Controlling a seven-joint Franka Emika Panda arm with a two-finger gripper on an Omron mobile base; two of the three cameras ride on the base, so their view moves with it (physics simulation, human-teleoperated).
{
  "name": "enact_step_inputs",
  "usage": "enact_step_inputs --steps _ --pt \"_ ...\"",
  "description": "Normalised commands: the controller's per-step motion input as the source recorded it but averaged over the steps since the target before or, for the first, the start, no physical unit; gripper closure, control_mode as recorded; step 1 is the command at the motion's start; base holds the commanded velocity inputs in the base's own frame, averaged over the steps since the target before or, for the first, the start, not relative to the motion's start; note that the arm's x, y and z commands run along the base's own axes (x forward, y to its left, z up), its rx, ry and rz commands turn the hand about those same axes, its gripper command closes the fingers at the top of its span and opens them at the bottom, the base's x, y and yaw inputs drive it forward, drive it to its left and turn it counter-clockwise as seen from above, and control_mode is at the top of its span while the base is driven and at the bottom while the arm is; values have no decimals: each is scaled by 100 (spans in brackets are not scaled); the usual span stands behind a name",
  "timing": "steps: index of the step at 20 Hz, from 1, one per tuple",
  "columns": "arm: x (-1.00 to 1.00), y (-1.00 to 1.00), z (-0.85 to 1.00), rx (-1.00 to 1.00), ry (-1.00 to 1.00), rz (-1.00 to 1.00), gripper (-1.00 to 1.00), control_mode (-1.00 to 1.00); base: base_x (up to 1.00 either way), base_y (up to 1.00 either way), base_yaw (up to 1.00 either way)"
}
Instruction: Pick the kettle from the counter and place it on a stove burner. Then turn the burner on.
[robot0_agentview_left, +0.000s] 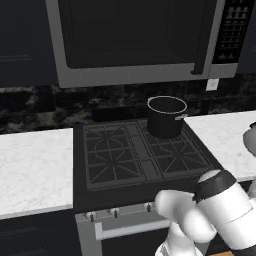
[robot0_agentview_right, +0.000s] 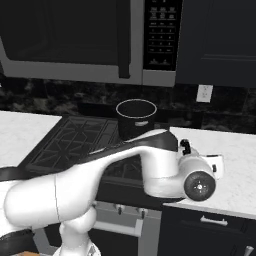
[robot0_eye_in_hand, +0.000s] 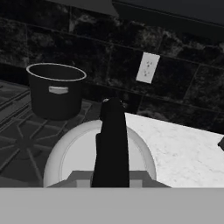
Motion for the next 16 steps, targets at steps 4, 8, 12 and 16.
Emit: enact_step_inputs --steps 4,8,12,16 --pt "-38 100 4 -1 0 1 100 -100 0 0 0" --pt "-11 100 0 0 7 0 100 -100 0 0 0" --pt "-3 100 2 0 11 0 100 -100 0 0 0" --pt "0 100 13 0 19 0 100 -100 0 0 0"
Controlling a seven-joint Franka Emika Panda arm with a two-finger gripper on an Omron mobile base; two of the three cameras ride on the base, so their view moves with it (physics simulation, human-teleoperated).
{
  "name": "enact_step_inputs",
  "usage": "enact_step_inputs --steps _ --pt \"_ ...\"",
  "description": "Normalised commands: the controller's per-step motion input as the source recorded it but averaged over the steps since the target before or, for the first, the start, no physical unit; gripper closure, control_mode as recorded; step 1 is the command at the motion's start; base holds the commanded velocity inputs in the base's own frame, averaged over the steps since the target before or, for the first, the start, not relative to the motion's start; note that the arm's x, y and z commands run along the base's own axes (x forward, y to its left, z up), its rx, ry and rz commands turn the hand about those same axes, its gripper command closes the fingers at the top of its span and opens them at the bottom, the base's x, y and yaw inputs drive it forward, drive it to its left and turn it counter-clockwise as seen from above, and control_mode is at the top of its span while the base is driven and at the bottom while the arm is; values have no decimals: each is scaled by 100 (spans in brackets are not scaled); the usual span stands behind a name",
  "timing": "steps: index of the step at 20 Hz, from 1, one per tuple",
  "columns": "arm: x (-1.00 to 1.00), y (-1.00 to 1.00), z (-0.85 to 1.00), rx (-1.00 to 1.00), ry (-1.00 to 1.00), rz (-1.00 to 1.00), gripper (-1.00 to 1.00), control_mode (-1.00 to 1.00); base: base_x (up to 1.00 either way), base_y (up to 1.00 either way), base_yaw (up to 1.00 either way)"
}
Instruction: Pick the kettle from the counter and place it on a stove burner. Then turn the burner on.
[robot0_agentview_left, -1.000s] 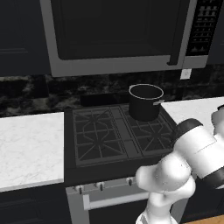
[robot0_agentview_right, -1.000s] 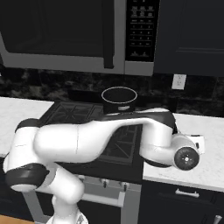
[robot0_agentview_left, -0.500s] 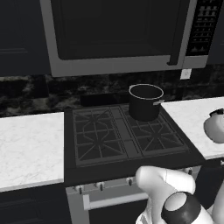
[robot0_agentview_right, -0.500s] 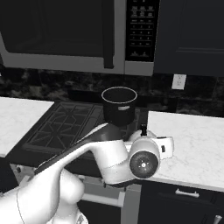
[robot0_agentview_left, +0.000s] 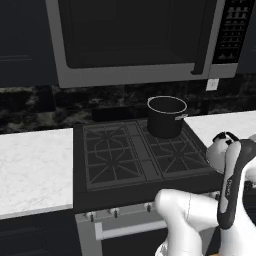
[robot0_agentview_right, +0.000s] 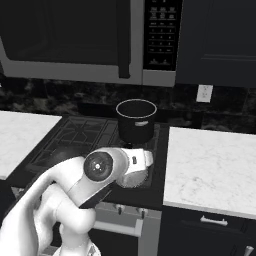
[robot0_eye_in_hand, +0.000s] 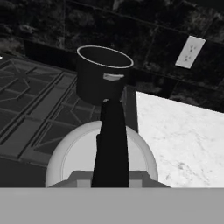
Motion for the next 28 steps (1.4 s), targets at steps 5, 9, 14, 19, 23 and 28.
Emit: enact_step_inputs --steps 5,9,14,19,23,28 --pt "0 100 17 0 17 0 100 -100 0 0 0" --pt "0 100 16 0 10 0 100 -100 0 0 0" --pt "2 100 3 3 -3 -1 100 -100 0 0 0" --pt "23 100 -9 5 -8 -5 100 -100 0 0 0" --pt "42 100 -15 4 -2 -6 100 -100 0 0 0" --pt "63 100 -27 4 0 -9 100 -100 0 0 0"
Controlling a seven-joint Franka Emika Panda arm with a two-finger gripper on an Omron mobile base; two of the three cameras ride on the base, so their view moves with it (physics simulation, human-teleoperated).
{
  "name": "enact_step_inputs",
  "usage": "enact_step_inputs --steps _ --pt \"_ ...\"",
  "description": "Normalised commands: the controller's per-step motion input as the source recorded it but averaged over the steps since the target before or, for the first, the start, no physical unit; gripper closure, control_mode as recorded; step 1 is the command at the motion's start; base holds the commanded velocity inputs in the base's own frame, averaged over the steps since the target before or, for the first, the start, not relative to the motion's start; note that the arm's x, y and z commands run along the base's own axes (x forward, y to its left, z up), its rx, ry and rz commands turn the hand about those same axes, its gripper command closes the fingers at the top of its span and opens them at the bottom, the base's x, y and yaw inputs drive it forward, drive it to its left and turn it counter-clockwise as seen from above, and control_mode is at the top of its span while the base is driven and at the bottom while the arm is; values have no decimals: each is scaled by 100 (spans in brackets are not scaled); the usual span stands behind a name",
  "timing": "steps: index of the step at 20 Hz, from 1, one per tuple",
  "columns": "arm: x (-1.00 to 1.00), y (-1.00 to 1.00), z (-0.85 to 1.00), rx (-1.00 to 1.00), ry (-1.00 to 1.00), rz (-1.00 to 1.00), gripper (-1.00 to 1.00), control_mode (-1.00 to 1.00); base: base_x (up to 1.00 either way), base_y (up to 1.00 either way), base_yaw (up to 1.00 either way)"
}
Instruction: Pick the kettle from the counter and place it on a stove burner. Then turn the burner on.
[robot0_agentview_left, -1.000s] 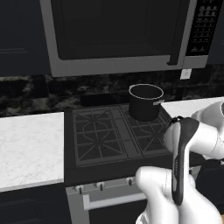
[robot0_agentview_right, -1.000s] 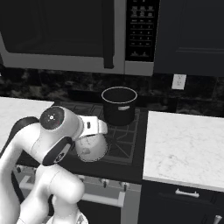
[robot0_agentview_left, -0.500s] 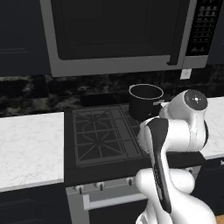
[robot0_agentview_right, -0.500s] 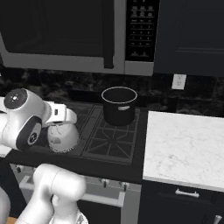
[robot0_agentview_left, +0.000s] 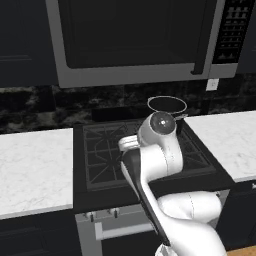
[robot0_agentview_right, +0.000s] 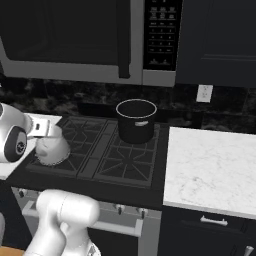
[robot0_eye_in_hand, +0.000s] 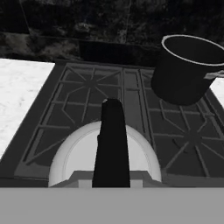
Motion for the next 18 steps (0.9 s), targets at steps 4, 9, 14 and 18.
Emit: enact_step_inputs --steps 4,9,14,18 --pt "88 100 -41 1 -9 -11 100 -100 0 0 0" --pt "100 89 -30 0 -7 -13 100 -100 0 0 0" --pt "44 26 -11 0 10 -1 100 -100 0 0 0" --pt "74 0 -13 0 1 0 100 -100 0 0 0"
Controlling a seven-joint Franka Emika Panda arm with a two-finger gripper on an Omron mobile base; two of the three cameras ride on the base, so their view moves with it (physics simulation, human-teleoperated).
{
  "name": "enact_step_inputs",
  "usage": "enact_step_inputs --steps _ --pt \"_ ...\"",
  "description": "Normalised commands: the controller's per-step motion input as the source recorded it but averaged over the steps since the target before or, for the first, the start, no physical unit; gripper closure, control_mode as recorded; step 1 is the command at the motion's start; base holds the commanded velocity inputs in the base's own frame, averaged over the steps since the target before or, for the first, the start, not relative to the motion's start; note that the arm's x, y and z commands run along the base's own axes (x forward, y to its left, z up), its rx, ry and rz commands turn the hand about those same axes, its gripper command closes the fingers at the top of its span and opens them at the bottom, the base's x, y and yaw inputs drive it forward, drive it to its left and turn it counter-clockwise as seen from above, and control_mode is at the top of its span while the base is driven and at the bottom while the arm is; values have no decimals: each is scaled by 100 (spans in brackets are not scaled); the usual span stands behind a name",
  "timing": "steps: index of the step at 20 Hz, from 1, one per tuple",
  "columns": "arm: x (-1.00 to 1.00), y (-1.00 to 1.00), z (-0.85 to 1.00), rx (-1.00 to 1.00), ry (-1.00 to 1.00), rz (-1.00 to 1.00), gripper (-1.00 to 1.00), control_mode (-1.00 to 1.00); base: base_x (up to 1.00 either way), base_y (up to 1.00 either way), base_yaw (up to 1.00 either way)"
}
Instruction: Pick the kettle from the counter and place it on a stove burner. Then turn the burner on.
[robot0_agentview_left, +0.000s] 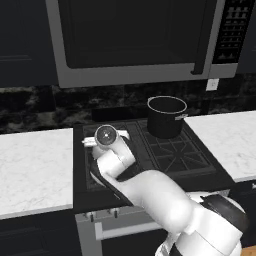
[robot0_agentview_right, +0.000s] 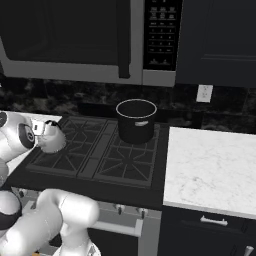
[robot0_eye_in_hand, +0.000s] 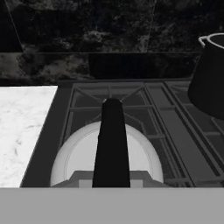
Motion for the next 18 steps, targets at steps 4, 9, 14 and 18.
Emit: enact_step_inputs --steps 4,9,14,18 --pt "78 -15 -13 0 4 0 100 -100 0 0 0" --pt "15 -9 -2 0 1 1 100 -100 0 0 0" --pt "-1 0 -61 -10 13 0 100 -100 0 0 0" --pt "0 0 -51 -8 12 0 100 -100 0 0 0"
